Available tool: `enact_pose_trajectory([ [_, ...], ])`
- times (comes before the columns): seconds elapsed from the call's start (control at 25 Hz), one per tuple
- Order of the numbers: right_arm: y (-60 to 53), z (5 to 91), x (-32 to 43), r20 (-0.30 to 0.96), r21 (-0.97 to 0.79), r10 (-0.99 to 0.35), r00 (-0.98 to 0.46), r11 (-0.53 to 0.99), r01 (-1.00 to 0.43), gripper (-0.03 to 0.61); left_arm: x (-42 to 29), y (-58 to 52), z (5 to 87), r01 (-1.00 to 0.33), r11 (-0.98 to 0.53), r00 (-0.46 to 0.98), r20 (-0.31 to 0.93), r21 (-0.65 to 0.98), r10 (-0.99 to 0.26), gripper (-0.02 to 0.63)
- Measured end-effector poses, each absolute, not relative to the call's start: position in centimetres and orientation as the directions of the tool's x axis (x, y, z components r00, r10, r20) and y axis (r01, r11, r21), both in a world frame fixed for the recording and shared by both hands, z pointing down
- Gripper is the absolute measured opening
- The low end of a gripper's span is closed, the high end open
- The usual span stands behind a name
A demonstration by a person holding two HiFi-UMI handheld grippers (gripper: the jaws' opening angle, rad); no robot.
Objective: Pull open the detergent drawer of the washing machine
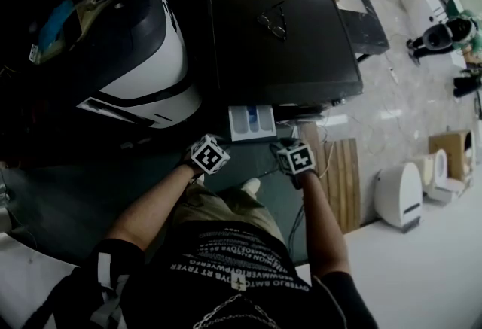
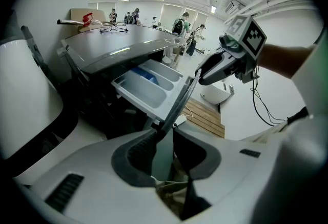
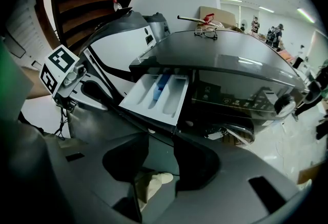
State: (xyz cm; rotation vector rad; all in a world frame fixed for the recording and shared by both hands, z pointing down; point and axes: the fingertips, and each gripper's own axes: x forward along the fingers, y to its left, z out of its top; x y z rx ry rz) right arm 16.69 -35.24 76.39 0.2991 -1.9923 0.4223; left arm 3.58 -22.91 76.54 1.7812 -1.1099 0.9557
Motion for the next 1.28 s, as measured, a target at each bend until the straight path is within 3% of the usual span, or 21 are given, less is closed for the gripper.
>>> enact_pose_trajectory([
  [0.4,-33.8,76.1,17.4,0.900,-0.171,-0.021,-0.435,0.902,-0.397,0.149,4.4,-21.9,76.8,-0.925,-0.306,0.319,0.898,0.225,-0.304,0.097],
  [0.56,-31.8,75.3,16.5,0.882,-0.250,0.038,-0.470,0.883,-0.397,0.149,4.4,-21.5,76.4,-0.925,-0.314,0.308,0.905,0.213,-0.294,0.097],
  [0.76,-32.1,74.1,17.0,0.875,-0.220,-0.011,-0.484,0.882,-0.418,0.150,4.2,-21.2,75.6,-0.926,-0.270,0.341,0.893,0.264,-0.295,0.097],
  [1.0,-33.5,68.4,17.5,0.798,-0.101,-0.209,-0.566,0.879,-0.467,0.144,3.0,-22.3,71.3,-0.943,-0.233,0.320,0.832,0.236,-0.453,0.097],
  [1.12,-33.7,64.3,16.4,0.687,-0.057,-0.309,-0.657,0.879,-0.473,0.037,2.8,-23.5,68.7,-0.950,-0.209,0.310,0.761,0.231,-0.569,0.086],
  [1.28,-33.4,59.4,14.6,0.569,-0.002,-0.389,-0.725,0.880,-0.475,0.005,2.6,-25.6,63.2,-0.961,-0.205,0.277,0.645,0.185,-0.713,0.040],
])
